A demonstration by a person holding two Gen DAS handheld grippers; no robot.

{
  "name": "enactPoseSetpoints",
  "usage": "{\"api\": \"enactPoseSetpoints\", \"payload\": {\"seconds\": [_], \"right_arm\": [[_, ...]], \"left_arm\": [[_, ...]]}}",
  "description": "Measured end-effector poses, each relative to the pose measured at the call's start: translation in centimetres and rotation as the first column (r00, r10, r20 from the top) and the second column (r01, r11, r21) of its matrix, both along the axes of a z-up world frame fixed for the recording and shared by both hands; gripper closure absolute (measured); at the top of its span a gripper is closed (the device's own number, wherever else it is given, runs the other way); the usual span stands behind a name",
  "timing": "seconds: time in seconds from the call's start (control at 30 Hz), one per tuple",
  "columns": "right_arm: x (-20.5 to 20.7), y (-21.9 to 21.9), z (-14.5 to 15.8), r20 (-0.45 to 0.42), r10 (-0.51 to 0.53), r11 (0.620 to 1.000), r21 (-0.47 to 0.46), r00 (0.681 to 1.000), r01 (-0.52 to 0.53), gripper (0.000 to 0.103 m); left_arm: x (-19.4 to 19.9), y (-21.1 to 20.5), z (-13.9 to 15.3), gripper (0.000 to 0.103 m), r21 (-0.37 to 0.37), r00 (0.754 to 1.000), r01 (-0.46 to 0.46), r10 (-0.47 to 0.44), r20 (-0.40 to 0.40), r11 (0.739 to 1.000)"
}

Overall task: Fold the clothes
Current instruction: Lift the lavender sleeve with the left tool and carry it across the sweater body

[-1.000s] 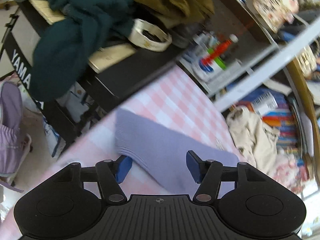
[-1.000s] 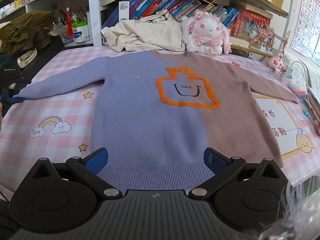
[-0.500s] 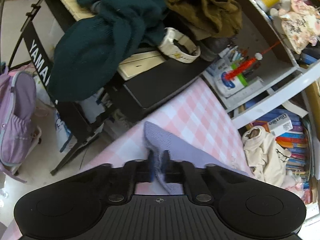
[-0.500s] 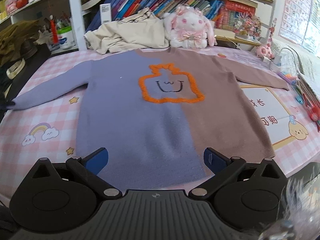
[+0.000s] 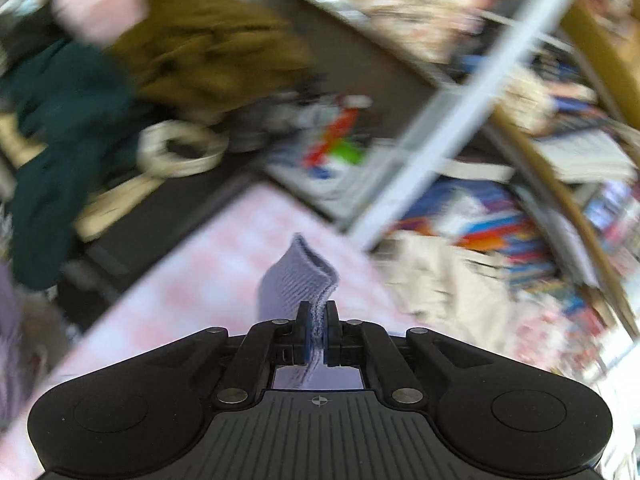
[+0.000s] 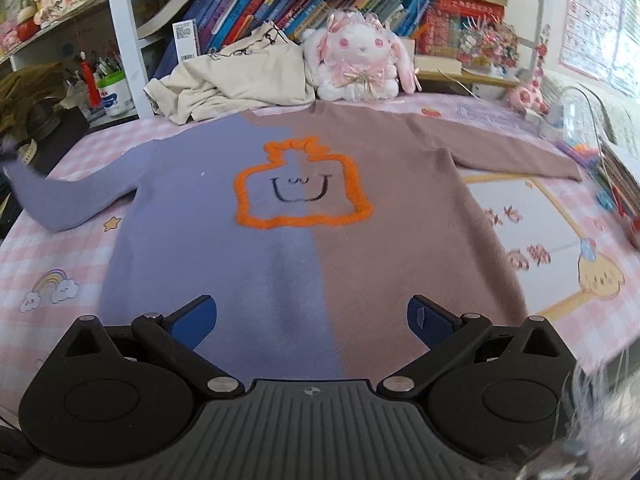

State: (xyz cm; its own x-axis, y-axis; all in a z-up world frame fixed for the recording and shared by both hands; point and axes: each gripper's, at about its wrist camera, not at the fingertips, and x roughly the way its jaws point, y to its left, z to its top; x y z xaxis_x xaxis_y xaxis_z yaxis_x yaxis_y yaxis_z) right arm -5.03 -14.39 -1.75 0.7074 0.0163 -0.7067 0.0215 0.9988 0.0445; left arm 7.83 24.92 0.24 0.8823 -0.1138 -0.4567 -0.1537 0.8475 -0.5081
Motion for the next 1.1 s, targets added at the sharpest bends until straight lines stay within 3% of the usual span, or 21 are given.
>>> {"api": "enactPoseSetpoints", "payload": {"seconds": [0.23, 0.47, 0.8, 1.1], "right_arm": [[1.7, -5.7, -0.2, -0.002, 0.111, 0.994, -0.012, 0.994, -0.111, 0.0], [2.6, -10.7, -0.2, 0.004, 0.218, 0.976, 0.013, 0.976, -0.218, 0.0], [3.1, -15.2, -1.3, -0.025, 0.272, 0.961, 0.065, 0.962, -0.27, 0.0], [3.6, -16.9, -1.7, -0.041, 0.286, 0.956, 0.081, 0.957, -0.282, 0.0]], "left_arm": [[2.0, -12.1, 4.2, 0.099, 0.076, 0.987, 0.146, -0.151, 0.059, 0.986], [4.1, -21.5, 6.5, 0.099, 0.142, 0.974, 0.191, -0.205, 0.097, 0.971], [6.5, -28.9, 5.7, 0.099, 0.184, 0.972, 0.218, -0.23, 0.047, 0.959], [7.7, -32.0, 3.1, 0.099, 0.185, 0.972, 0.235, -0.234, -0.028, 0.954]]}}
